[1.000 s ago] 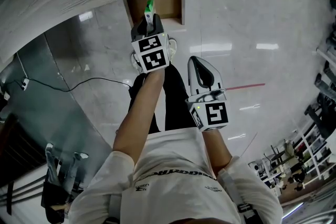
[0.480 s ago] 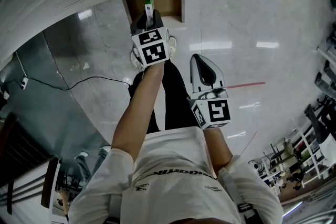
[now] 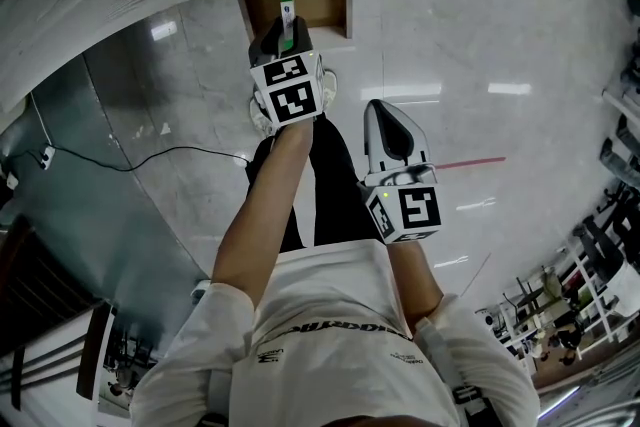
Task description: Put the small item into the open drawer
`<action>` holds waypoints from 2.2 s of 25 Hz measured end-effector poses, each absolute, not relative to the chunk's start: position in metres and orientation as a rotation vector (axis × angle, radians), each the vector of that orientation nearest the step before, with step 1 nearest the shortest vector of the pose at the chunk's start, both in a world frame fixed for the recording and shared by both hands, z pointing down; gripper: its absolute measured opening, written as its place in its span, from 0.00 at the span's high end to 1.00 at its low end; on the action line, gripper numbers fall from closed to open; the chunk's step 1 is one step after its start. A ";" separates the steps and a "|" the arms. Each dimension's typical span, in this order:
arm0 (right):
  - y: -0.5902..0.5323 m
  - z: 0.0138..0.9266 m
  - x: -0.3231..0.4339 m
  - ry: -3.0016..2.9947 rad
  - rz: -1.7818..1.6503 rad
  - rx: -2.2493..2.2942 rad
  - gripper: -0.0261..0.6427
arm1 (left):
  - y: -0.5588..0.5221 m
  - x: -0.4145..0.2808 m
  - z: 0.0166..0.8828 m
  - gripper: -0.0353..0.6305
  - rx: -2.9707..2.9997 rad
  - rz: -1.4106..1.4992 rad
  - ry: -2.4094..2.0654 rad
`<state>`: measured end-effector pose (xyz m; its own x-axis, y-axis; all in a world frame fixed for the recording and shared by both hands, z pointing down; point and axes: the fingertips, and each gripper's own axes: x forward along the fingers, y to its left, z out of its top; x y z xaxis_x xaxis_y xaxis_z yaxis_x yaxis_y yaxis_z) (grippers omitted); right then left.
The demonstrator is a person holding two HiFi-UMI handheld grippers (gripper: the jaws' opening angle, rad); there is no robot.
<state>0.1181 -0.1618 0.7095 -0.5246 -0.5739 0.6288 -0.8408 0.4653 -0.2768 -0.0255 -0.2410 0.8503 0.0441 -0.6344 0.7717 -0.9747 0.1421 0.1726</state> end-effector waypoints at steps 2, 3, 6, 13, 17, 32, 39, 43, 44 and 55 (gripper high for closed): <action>-0.159 0.707 0.119 -2.269 0.783 1.187 0.92 | -0.240 -0.023 0.844 0.77 1.585 0.567 -1.672; -0.158 0.704 0.120 -2.272 0.776 1.192 0.92 | -0.239 -0.022 0.840 0.77 1.591 0.564 -1.672; -0.155 0.688 0.121 -2.286 0.751 1.214 0.92 | -0.239 -0.020 0.820 0.77 1.623 0.547 -1.681; -0.148 0.633 0.119 -2.326 0.687 1.277 0.92 | -0.228 -0.020 0.753 0.77 1.695 0.511 -1.686; -0.137 0.596 0.118 -2.344 0.654 1.316 0.92 | -0.211 -0.022 0.709 0.79 1.737 0.495 -1.690; -0.088 0.468 0.103 -2.428 0.520 1.413 0.92 | -0.139 -0.031 0.540 0.87 1.974 0.424 -1.675; -0.071 0.416 0.092 -2.484 0.456 1.431 0.92 | -0.111 -0.034 0.466 0.92 2.095 0.366 -1.670; -0.063 0.391 0.086 -2.507 0.438 1.450 0.92 | -0.097 -0.035 0.433 0.92 2.152 0.328 -1.648; -0.061 0.385 0.085 -2.512 0.434 1.452 0.92 | -0.093 -0.035 0.425 0.92 2.164 0.321 -1.648; -0.059 0.329 0.073 -2.575 0.361 1.477 0.92 | -0.073 -0.035 0.350 0.92 2.349 0.274 -1.669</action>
